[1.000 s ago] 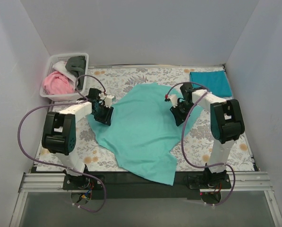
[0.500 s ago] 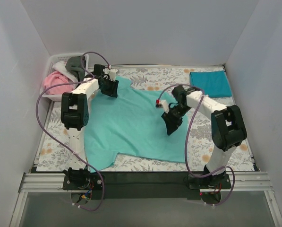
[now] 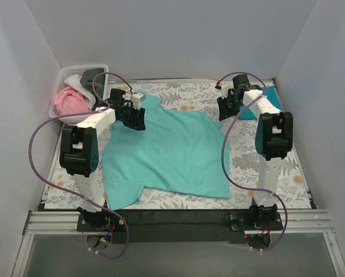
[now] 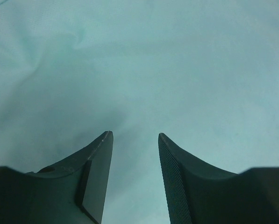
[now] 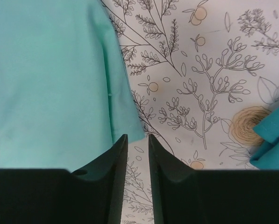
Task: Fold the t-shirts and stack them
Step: Flatten the tshirt out
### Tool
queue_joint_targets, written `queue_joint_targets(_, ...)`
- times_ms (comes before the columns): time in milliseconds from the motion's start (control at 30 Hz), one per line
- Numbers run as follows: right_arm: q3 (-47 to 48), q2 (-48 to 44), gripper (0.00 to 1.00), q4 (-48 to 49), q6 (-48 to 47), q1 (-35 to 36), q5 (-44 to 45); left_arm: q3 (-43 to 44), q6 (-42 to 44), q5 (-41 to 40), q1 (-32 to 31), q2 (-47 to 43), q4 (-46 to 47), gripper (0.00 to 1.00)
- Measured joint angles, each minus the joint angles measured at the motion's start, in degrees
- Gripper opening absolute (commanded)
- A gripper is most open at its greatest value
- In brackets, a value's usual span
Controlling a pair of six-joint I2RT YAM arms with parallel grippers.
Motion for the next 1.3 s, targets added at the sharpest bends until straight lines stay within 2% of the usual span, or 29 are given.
queue_joint_targets(233,-0.02,2.82,0.36,0.02,0.92,0.24,0.57,-0.37,0.0,-0.66,0.04,0.0,0.59,0.43)
queue_joint_targets(533,-0.33,5.09,0.36,1.09,1.27,0.26,0.02,-0.37,-0.02,-2.51,0.04,1.46,1.73,0.44)
queue_joint_targets(567,-0.48,5.09,0.34,1.27,1.27,0.26,-0.11,-0.37,-0.02,-2.71,0.04,1.88,1.75,0.44)
queue_joint_targets(667,-0.72,5.07,0.1,1.51,0.83,0.22,-0.37,-0.37,-0.02,-3.37,0.04,3.06,1.84,0.44)
queue_joint_targets(733,-1.11,5.05,0.01,1.64,0.26,0.17,-0.59,-0.48,-0.02,-4.02,0.04,3.34,1.86,0.44)
queue_joint_targets(1000,0.11,4.96,0.01,1.07,-2.8,0.04,2.64,-2.25,-1.01,-7.37,1.07,4.28,3.37,0.4)
queue_joint_targets(1267,12.2,7.82,0.01,2.78,-7.39,-0.28,12.63,-2.71,-2.4,-7.85,3.08,4.61,5.16,0.41)
queue_joint_targets(1300,12.81,8.37,0.06,3.63,-7.67,-0.28,13.49,-2.71,-2.47,-7.82,3.08,4.61,5.25,0.42)
